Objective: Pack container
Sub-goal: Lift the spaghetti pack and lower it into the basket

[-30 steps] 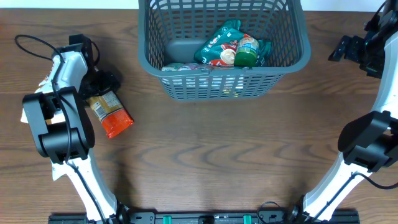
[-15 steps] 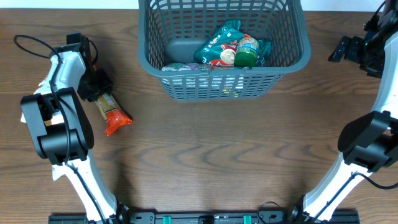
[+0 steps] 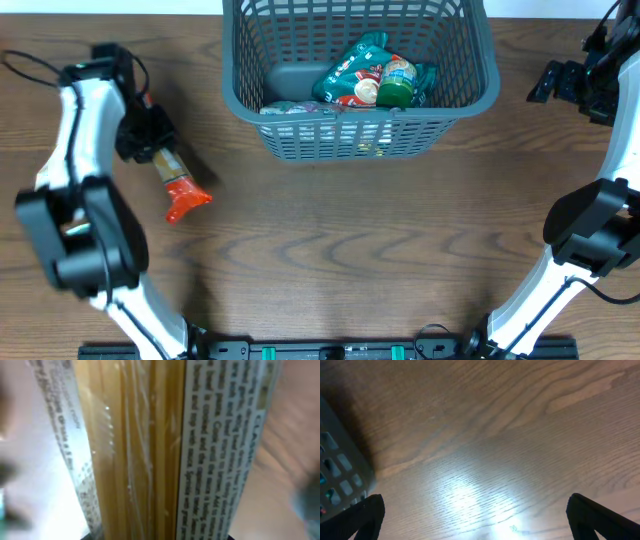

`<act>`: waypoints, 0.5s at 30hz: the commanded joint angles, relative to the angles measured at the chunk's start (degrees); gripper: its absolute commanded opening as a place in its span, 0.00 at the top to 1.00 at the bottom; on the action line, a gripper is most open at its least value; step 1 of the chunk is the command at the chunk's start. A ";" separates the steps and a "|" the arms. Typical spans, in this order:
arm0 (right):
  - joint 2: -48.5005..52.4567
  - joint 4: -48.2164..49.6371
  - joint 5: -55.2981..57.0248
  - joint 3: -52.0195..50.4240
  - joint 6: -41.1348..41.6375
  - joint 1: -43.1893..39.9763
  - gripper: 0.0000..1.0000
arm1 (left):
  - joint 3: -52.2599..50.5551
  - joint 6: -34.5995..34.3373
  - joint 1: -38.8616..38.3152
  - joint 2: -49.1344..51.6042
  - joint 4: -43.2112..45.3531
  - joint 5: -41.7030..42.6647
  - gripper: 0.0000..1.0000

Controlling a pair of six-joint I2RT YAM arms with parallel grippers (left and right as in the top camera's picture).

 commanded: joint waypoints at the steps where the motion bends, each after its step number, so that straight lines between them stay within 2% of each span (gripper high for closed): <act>1: -0.02 -0.13 0.35 -0.11 -1.36 0.07 0.01 | 7.76 3.91 -0.98 -11.93 -2.12 1.03 0.94; 5: -0.02 -0.72 0.33 -0.11 -1.33 0.15 0.01 | 16.20 10.32 -4.48 -17.16 -6.01 0.96 0.94; 10: -0.02 -1.38 0.09 -0.11 -1.33 0.22 0.01 | 31.85 19.12 -13.31 -17.70 -9.25 -1.86 0.94; 12: -0.02 -1.64 0.04 -0.11 -1.33 0.22 0.01 | 36.72 24.30 -17.29 -17.46 -8.17 -3.85 0.94; 15: -0.02 -1.97 -0.57 -0.11 -1.31 0.22 0.01 | 41.40 36.15 -23.08 -17.07 -3.87 -4.44 0.94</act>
